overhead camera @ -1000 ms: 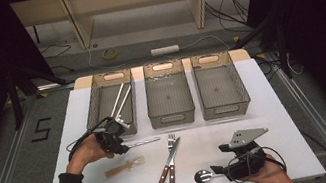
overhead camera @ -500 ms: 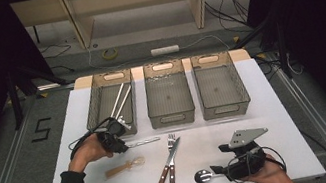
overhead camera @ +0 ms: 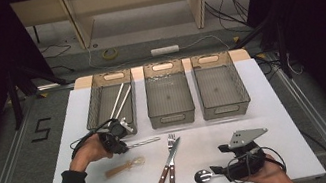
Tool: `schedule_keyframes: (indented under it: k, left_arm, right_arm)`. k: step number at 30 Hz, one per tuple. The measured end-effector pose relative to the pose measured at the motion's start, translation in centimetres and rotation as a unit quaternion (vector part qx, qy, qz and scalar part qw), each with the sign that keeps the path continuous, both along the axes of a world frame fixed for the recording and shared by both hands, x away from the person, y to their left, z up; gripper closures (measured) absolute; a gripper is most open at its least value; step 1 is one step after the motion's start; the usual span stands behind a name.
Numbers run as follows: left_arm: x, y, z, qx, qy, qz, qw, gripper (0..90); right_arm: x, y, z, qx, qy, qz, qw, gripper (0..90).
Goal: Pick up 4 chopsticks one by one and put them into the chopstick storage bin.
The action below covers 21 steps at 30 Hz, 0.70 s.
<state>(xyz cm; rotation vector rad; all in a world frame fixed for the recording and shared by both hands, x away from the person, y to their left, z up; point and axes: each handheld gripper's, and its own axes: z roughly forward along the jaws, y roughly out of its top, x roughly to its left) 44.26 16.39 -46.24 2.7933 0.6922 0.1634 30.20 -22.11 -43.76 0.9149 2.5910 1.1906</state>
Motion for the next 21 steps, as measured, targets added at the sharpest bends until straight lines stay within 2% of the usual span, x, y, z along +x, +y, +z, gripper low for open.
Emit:
schedule_keyframes:
  k: [9,11,18,19,21]
  left_arm:
    - [-0.02,-0.16,-0.01,0.005,-0.002,-0.025,0.9997,79.5]
    - [0.02,-0.21,0.06,0.014,-0.002,-0.035,0.9993,80.1]
    - [-0.03,-0.27,0.06,0.015,-0.001,-0.048,0.9987,82.9]
    - [-0.07,-0.25,0.00,0.009,-0.001,-0.046,0.9989,83.2]
    - [0.05,-0.13,0.09,0.014,0.001,-0.057,0.9983,83.7]
  right_arm:
    - [0.02,0.06,-0.03,-0.002,0.001,0.000,1.0000,26.9]
    - [0.02,0.07,-0.02,-0.002,0.002,0.000,1.0000,26.9]
    - [0.02,0.06,-0.01,-0.002,0.001,0.000,1.0000,27.0]
    - [0.02,0.07,-0.01,-0.002,0.002,0.000,1.0000,27.0]
    - [0.03,0.07,-0.02,-0.002,0.001,0.000,1.0000,27.0]
